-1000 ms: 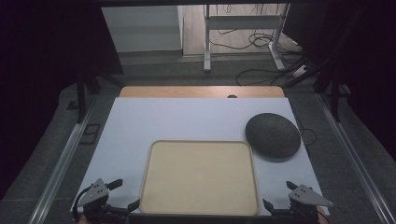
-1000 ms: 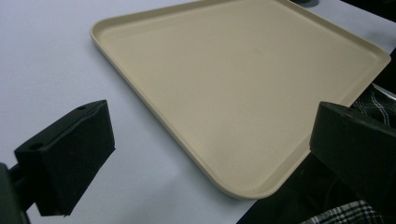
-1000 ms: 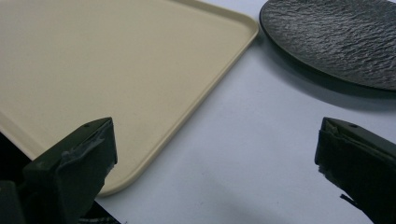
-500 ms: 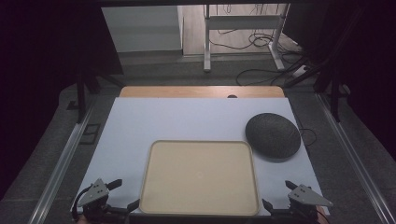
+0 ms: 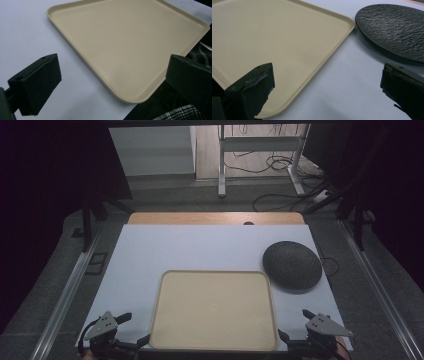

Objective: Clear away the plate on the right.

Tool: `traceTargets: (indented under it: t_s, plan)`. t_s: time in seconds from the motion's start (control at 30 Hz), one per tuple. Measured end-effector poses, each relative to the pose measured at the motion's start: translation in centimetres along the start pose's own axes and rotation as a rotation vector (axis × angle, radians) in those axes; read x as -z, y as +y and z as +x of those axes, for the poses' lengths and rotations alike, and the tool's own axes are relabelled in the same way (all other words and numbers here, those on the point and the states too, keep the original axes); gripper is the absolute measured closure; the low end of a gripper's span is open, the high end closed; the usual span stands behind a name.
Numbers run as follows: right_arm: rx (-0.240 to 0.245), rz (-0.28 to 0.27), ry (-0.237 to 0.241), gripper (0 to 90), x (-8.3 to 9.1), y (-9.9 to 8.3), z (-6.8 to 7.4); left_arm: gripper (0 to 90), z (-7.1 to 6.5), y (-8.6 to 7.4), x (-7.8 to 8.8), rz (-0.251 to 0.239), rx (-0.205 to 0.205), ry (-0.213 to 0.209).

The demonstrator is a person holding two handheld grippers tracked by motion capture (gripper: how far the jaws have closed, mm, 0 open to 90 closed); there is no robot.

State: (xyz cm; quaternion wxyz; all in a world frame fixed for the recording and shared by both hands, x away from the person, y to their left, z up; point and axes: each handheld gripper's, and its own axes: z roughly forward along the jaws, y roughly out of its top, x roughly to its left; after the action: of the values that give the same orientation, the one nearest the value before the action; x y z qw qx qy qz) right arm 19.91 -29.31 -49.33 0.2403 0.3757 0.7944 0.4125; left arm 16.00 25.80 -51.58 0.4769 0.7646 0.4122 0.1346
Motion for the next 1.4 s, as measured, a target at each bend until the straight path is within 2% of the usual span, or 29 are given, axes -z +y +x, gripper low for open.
traceTargets:
  t_s: [0.53, 0.83, 1.17, 1.4]
  plan:
    - [-0.007, -0.015, 0.033, 0.0, -1.0, 0.6, -0.3, 0.0, 0.0, -0.1, -0.1, 0.001, -0.01, 0.006]
    - [0.022, -0.001, 0.032, 0.0, -2.1, 0.9, -0.5, 0.0, 0.0, -0.1, -0.1, 0.0, -0.012, 0.015]
    - [0.017, -0.018, 0.057, 0.0, -3.0, 1.6, -0.9, 0.0, 0.0, -0.1, -0.1, 0.003, -0.018, 0.022]
    - [0.025, -0.012, 0.042, 0.0, -3.6, 2.0, -1.2, 0.0, 0.0, -0.1, -0.1, 0.004, -0.019, 0.022]
